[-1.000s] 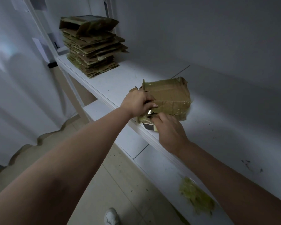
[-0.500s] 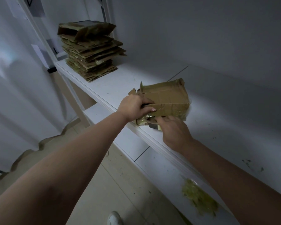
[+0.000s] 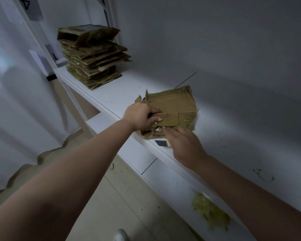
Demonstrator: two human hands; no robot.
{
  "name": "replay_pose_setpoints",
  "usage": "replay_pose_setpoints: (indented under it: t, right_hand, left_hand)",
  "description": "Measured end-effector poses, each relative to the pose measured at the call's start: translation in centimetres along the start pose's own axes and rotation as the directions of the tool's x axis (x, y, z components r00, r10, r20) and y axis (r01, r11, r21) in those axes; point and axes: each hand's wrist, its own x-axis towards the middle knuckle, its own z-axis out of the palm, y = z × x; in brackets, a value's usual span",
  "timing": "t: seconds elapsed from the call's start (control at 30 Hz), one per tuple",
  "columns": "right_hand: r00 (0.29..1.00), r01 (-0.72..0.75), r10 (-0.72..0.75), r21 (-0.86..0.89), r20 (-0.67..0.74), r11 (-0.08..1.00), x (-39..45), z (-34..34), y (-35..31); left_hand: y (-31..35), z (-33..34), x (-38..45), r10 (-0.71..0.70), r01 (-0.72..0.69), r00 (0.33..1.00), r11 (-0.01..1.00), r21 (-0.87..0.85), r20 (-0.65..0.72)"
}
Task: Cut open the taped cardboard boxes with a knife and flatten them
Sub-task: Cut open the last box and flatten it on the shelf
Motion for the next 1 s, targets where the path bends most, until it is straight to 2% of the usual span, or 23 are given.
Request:
replay_pose_setpoints:
  t: [0.07, 0.2, 0.3, 0.4, 0.53, 0.67, 0.9, 1.0]
  right_hand:
    - [0.999, 0.01, -0.011, -0.028, -0.046, 1.0, -0.1, -0.5, 0.9]
    - [0.999, 0.035, -0.036, -0.028, -0.027, 0.999, -0.9, -0.4, 1.6]
    - [0.999, 0.032, -0.032, -0.018, -0.034, 0.999, -0.8, -0.7, 1.9]
    - [0.998, -0.006, 0.003, -0.054, -0.057, 0.999, -0.6, -1.2, 2.7]
    - [0.996, -0.069, 0.066, -0.054, -0.063, 0.996, -0.8, -1.0, 2.2]
    - [0.989, -0.128, 0.128, 0.008, -0.076, 0.992, -1.6, 0.4, 0.8]
    - [0.982, -0.175, 0.175, 0.011, -0.065, 0.985, -1.9, 0.9, 0.3]
    - [0.979, -0.19, 0.196, 0.104, -0.058, 0.976, -2.1, 1.0, 0.5]
  left_hand:
    - [0.3, -0.2, 0.3, 0.001, -0.002, 1.0, 0.999, 0.044, 0.025]
    - [1.9, -0.6, 1.3, 0.074, -0.074, 0.997, 0.985, 0.155, 0.004]
    - [4.0, 0.2, 2.3, 0.163, -0.163, 0.986, 0.986, 0.014, 0.031]
    - [4.8, 0.4, 2.9, 0.163, -0.157, 0.985, 0.983, -0.1, 0.062]
    - [4.4, 0.3, 3.1, 0.198, -0.19, 0.978, 0.976, -0.111, 0.065]
    - [4.0, 1.3, 2.7, 0.184, -0.179, 0.982, 0.977, -0.118, 0.033]
    - [3.9, 2.6, 3.0, 0.134, -0.136, 0.991, 0.979, -0.149, -0.025]
    - [3.7, 2.6, 3.0, 0.123, -0.126, 0.992, 0.978, -0.165, -0.031]
